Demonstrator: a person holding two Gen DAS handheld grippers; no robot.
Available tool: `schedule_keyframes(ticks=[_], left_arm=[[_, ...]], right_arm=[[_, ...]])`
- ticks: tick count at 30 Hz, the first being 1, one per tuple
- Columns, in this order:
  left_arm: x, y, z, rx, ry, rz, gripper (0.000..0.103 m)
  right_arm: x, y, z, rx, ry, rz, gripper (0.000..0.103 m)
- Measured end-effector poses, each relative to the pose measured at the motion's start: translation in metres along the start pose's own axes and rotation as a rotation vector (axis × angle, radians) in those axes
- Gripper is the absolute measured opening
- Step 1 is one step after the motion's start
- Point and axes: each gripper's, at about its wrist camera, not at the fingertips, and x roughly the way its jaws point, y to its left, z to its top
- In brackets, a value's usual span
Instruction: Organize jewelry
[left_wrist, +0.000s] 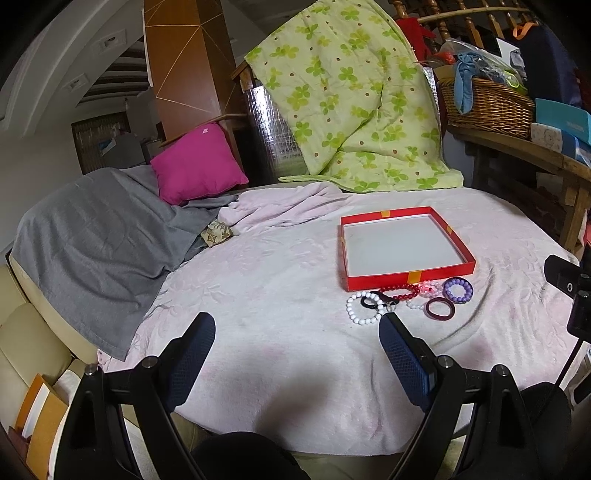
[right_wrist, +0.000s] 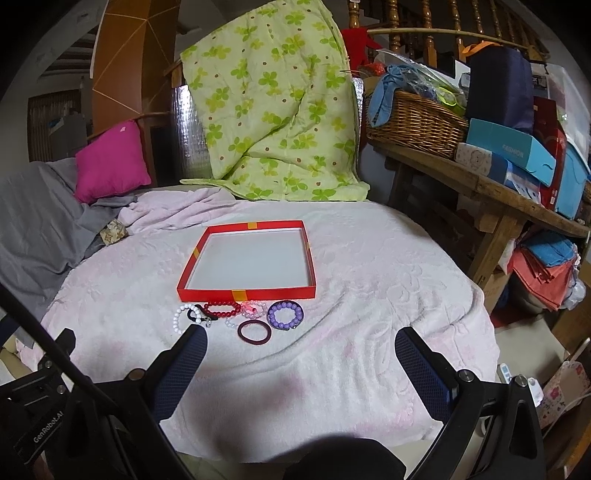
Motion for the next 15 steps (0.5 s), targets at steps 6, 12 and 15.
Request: schedule_keyframes(ticks=[6,12,15], left_arm=[[0.014,0.003,-0.001,-0.001,0.020,-0.005,0.091],[0.032,0.006,-0.001,-0.010,0.043,-0.008,0.091],[0.040,0.007,0.001,-0.011,0.050,-0.008,0.091]], right_arm=[[0.014,0.009,0.003,-0.015,0.019,-0.008,0.103],[0.031,0.017,0.007,-0.027,0.040,-0.016,0.103],[0.039,0.021,0.007,-0.030,0.051,-0.018,0.103]])
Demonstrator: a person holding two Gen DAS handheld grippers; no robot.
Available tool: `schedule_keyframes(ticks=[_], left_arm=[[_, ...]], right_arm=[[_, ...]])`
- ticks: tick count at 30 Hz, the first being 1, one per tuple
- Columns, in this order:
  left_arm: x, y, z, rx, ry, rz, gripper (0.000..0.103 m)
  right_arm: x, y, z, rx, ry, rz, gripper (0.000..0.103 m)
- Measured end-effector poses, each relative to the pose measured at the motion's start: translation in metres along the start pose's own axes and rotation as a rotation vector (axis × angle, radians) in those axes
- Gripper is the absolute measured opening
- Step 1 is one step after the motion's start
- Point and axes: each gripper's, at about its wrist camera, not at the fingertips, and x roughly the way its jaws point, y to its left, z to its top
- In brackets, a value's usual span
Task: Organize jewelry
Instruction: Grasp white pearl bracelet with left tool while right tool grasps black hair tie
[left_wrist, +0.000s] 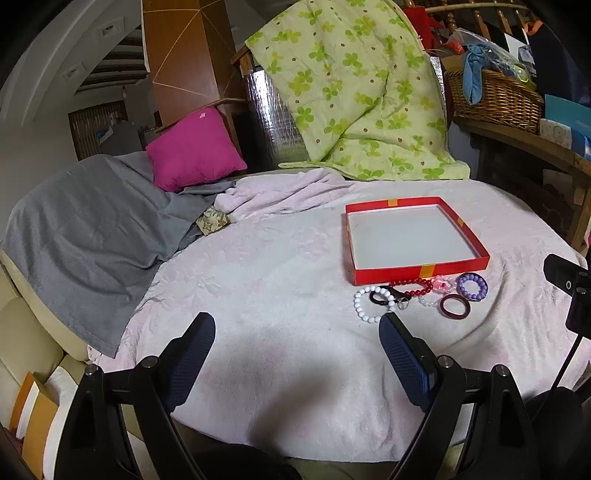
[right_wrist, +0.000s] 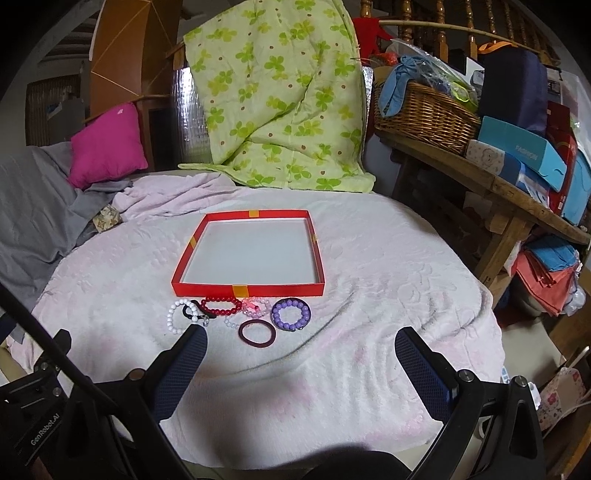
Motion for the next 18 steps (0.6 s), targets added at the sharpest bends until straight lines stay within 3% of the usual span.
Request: schedule_keyframes(ticks=[12,16,18], left_arm=[[0.037,-0.001,0.001,0.002,0.046,-0.030,0.091],[0.069,-0.001,0.004,0.001,0.110,-0.103,0.091],[0.089,-0.002,0.004,0.000,0.140,-0.132,0.091]], right_arm=[[0.034,0.002,0.000,-0.006,0.046,0.015,0.103],[0.063,-0.017,-0.001,0.032,0.069,0.207,0.103],[0.084,-0.028,-0.003,0.044,0.096,0.261,0.103]])
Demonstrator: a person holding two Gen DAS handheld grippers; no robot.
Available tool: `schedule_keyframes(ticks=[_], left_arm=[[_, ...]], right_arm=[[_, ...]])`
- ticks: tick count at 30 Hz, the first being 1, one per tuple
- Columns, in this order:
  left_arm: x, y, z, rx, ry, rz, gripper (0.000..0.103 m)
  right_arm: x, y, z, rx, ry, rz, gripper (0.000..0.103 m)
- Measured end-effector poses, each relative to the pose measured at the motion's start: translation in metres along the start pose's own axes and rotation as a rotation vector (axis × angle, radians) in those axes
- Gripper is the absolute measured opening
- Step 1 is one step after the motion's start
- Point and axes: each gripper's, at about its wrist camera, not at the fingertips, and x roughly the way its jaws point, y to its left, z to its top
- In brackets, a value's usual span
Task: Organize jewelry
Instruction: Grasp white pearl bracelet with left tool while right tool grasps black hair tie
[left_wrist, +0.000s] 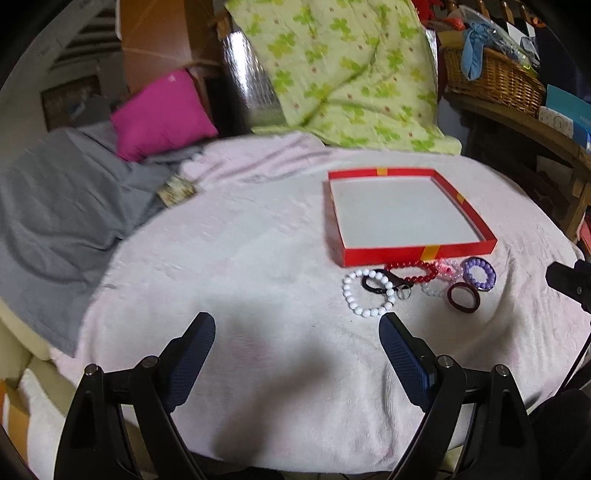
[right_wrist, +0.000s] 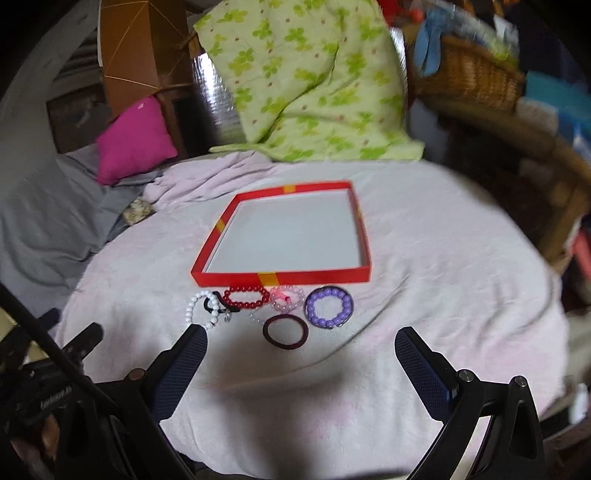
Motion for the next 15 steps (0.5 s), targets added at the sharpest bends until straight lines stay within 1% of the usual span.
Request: schedule_keyframes(ticks=[3,6,9,11,12,13,14,15], left_arm=[[0.029,0.000,0.006,-0.004,0.043,-0.025,0.090],[0.053,0.002,0.015,-0.031,0.062,-0.043,0.090],[0.073,0.000,0.021,-0.027,0.060,-0.068,0.090],[0.085,-0.002,0.017,-0.011,0.042,-0.076,0.090],[0.092,-0.004,0.014,-0.001,0.054,-0.066,0.090],[0.100,-0.005,0.012,0.000,0.095,-0.054,0.090],[0.106,-0.005,0.013,-0.016,0.134,-0.082,0.090],[0.108,-0.004,0.015,-0.037,0.147,-0.137,0.090]], right_arm=[[0.025,-0.016,-0.002,-0.011,0.031,0.005,0.103],[0.049,-0.029,0.001,0.025,0.076,0.049,0.101],[0.071,-0.034,0.006,0.040,0.107,0.057,0.089],[0.088,-0.037,0.009,0.050,0.132,0.063,0.077],[0.096,-0.039,0.010,0.064,0.149,0.073,0.075],[0.103,-0.041,0.010,0.079,0.163,0.083,0.070],[0.108,-0.045,0.009,0.101,0.177,0.095,0.067],[0.113,-0.048,0.007,0.120,0.186,0.104,0.067]])
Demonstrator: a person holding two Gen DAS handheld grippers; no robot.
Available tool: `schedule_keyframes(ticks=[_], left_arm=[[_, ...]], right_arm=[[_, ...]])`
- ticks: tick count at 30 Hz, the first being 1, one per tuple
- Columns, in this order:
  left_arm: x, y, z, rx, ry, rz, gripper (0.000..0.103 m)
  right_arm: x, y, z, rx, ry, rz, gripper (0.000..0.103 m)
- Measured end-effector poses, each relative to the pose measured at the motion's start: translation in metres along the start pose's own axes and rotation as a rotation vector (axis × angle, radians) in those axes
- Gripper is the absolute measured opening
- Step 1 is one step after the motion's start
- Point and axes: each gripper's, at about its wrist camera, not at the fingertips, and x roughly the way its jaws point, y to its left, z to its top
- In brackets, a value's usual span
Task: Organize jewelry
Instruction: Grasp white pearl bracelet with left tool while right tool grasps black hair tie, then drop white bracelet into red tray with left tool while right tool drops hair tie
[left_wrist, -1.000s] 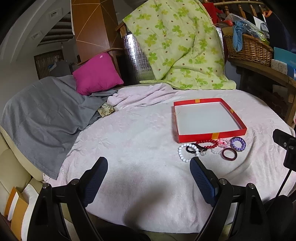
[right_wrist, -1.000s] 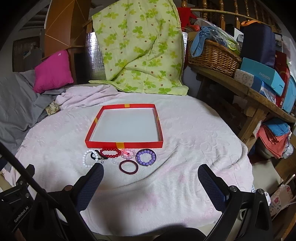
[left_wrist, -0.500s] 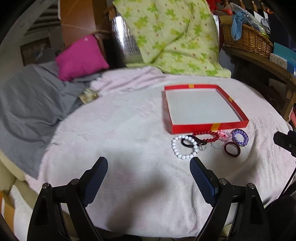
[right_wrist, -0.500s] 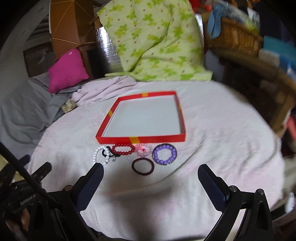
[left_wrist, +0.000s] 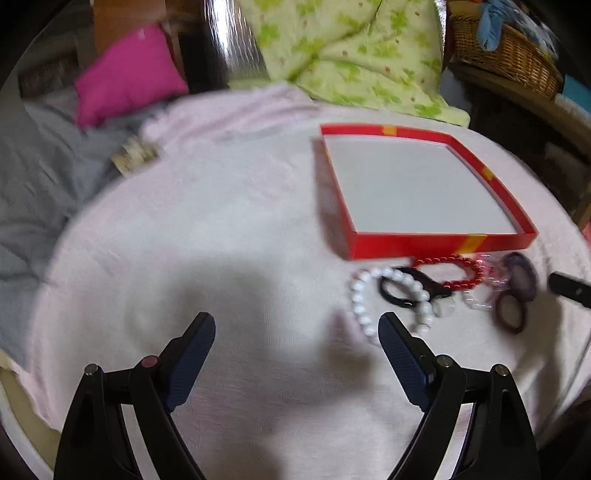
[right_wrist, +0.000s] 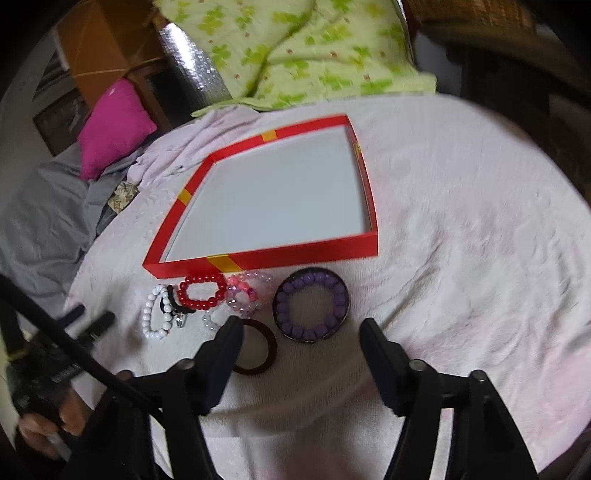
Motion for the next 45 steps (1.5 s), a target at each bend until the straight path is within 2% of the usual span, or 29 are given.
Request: schedule_keyframes(ticks=[2,4,10,15,19,21,23,26,29,31,32,34,38,40,41,43,45], left_arm=[[0.000,-0.003,0.004,0.001,0.005,-0.042,0.090],[-0.001,-0.009,0.005,0.031,-0.009,-0.031,0.090],[0.005,-0.017,0.008,0.042,0.020,-0.081,0.090],[0.019,-0.005,0.006,-0.016,0.091,-0.090,0.090],[0.025,-0.002,0.006,-0.025,0.110,-0.088,0.090],[0.026,-0.001,0.006,-0.026,0.115,-0.097,0.090],[0.028,-0.002,0.007,-0.023,0.120,-0.106,0.090],[0.033,-0.003,0.010,-0.028,0.129,-0.111,0.090],[0.041,-0.005,0.014,-0.029,0.145,-0.134,0.080],[0.045,-0.008,0.014,-0.016,0.148,-0.131,0.067],[0.046,-0.010,0.015,-0.007,0.142,-0.124,0.065],[0.046,-0.014,0.016,0.021,0.122,-0.116,0.051],[0.047,-0.016,0.017,0.050,0.095,-0.102,0.035],[0.048,-0.015,0.019,0.052,0.079,-0.097,0.016],[0.048,-0.014,0.020,0.048,0.076,-0.105,0.011],[0.047,-0.012,0.020,0.040,0.072,-0.146,0.010],[0.044,-0.014,0.019,0.054,0.062,-0.152,0.009]], right_arm=[[0.003,-0.004,-0.001,0.019,0.016,0.018,0.067],[0.004,-0.006,-0.004,0.032,0.035,0.060,0.067],[0.018,0.013,-0.019,-0.023,0.115,0.137,0.065],[0.034,0.035,-0.023,-0.105,0.149,0.119,0.065],[0.044,0.046,-0.022,-0.134,0.131,0.072,0.067],[0.046,0.050,-0.022,-0.152,0.112,0.047,0.060],[0.045,0.052,-0.023,-0.188,0.097,-0.005,0.040],[0.041,0.049,-0.025,-0.209,0.077,-0.030,0.026],[0.037,0.045,-0.026,-0.210,0.071,-0.024,0.024],[0.035,0.044,-0.028,-0.211,0.071,-0.020,0.024],[0.034,0.043,-0.028,-0.212,0.072,-0.018,0.024],[0.033,0.041,-0.029,-0.208,0.074,-0.013,0.024],[0.037,0.040,-0.027,-0.182,0.083,0.001,0.024],[0.036,0.039,-0.027,-0.172,0.085,0.005,0.024],[0.036,0.039,-0.027,-0.171,0.084,0.005,0.024],[0.035,0.040,-0.027,-0.170,0.081,0.005,0.024],[0.034,0.041,-0.026,-0.168,0.076,0.013,0.024]])
